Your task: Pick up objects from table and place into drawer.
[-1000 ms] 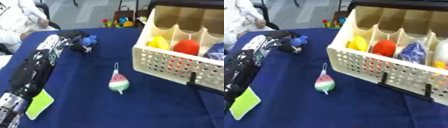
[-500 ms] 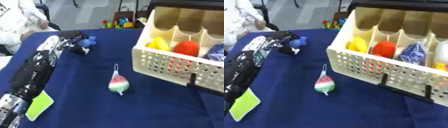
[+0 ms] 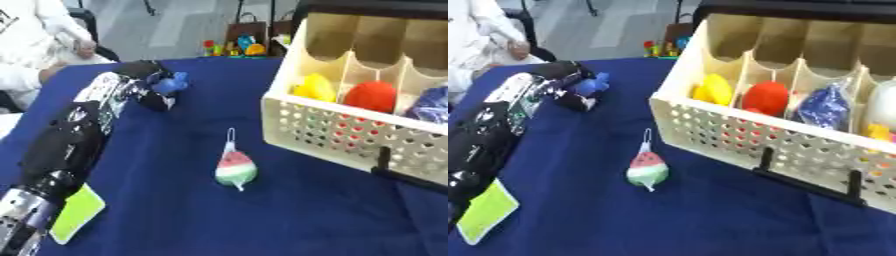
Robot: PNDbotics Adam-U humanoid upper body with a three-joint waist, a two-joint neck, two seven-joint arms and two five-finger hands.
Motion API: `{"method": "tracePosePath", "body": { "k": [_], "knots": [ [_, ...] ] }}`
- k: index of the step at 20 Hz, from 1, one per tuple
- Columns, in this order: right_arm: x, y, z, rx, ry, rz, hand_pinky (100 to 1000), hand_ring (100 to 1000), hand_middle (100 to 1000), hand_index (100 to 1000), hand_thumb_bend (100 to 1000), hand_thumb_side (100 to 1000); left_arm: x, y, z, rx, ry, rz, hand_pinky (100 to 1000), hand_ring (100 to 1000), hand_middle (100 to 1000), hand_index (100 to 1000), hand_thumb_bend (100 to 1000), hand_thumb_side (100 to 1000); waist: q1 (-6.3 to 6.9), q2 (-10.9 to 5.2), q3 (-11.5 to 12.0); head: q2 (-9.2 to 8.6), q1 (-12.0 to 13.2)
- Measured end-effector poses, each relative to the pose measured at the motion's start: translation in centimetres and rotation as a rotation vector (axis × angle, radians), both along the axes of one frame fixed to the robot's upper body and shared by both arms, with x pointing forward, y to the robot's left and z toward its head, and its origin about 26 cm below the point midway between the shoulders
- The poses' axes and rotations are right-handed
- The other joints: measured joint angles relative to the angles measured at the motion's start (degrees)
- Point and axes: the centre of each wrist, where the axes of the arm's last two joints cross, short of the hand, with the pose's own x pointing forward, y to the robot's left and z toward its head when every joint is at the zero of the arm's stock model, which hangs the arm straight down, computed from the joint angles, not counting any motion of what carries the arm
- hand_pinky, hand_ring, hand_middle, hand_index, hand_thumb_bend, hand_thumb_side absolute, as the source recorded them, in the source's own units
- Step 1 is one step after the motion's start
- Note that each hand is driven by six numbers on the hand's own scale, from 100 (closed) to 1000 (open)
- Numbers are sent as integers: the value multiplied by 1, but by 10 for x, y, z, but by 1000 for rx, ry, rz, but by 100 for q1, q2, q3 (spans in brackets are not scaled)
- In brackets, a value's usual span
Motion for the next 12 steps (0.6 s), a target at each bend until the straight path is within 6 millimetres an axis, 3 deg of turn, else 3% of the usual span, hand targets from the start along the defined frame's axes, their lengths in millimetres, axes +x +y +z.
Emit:
{"method": "tracePosePath", "body": {
  "k": [9,10,12],
  "knots": [
    [0,0,-1,7,2,-2,567,550,517,720,100,624,2,-3,-1,-42,-45,1,400,589,511,715,100,381,-2,-7,10,7,-1],
    [0,0,-2,8,5,-2,567,551,520,720,100,623,2,-4,-1,-47,-53,1,378,568,488,694,100,309,-2,-12,15,18,-1],
    [0,0,-3,11,9,-2,566,551,524,721,100,621,2,-4,-1,-55,-69,5,370,560,482,688,100,278,-5,-34,32,37,-2]
  ]
}}
